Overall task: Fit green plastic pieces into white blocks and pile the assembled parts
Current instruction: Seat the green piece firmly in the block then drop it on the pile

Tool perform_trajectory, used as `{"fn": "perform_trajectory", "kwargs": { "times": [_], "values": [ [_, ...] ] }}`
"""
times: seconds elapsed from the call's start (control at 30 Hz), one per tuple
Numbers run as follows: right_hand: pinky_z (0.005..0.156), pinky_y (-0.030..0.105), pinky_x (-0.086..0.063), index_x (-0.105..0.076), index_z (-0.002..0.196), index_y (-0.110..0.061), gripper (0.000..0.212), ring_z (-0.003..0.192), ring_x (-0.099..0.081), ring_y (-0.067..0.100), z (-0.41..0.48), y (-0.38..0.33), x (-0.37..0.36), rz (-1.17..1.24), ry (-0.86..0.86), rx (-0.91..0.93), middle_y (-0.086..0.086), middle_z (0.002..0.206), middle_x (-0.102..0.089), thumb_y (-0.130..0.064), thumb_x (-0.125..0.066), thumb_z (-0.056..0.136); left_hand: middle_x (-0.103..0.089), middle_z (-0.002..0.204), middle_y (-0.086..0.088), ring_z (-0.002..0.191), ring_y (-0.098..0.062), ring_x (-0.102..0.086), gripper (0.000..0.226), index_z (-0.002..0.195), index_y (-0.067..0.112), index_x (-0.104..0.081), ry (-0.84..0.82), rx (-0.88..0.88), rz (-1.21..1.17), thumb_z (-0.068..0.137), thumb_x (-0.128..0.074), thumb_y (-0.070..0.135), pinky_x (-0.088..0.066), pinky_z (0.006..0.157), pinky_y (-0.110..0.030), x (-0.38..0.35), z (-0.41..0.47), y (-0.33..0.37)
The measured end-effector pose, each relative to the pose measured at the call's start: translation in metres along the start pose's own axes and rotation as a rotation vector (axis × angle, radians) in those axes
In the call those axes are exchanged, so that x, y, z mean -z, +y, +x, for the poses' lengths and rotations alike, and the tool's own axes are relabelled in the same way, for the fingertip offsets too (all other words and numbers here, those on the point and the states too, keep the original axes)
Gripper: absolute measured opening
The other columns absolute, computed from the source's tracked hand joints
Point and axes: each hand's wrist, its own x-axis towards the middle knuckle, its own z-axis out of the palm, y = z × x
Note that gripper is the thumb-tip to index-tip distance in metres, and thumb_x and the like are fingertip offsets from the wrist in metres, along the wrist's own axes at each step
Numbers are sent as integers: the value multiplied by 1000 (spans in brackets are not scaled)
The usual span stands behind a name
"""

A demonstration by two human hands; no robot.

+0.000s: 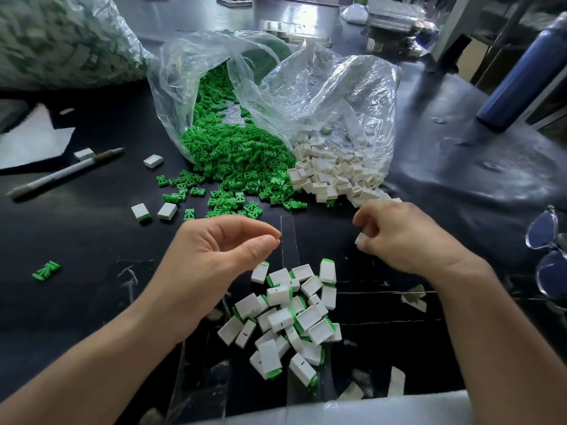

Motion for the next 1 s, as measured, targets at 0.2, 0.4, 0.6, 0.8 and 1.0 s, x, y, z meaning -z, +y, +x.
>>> {"fn": "perform_trajectory", "kwargs": {
  "times": [0.2,0.4,0.6,0.8,1.0],
  "values": [
    [73,23,-52,-51,90,-27,21,77,-62,4,-13,-27,-7,648,-94,207,-6,84,-64,-23,-69,80,-71,89,6,76,-10,-68,37,86,34,-72,-23,-29,93,61,-77,8,-56,68,-21,-1,0,-9],
    [74,29,-52,-53,84,-15,21,71,-62,13,-23,-49,-17,945,-260,292,1,76,-64,-6,-71,76,-72,80,-3,69,-18,-69,24,81,27,-74,-82,-146,130,58,-71,23,-57,64,-27,-5,0,-11],
    [80,45,-54,-56,84,-14,9,73,-67,21,-19,-48,-19,918,-128,261,8,76,-68,-16,-65,83,-69,70,5,61,-4,-62,21,71,22,-67,78,-135,372,62,-66,41,-51,59,-17,2,9,-13],
    [76,40,-53,-56,78,-21,10,70,-67,16,-16,-44,-20,863,-54,227,4,75,-70,-20,-64,84,-69,91,-10,82,-27,-63,12,82,22,-58,319,-82,645,84,-64,32,-50,79,-42,23,28,-20],
    [77,46,-54,-56,76,-25,11,74,-67,19,-18,-44,-22,822,-43,229,4,75,-70,-24,-63,85,-57,76,4,83,-29,-54,12,89,20,-48,244,35,811,92,-54,30,-36,67,-33,21,36,-26]
  ]
}}
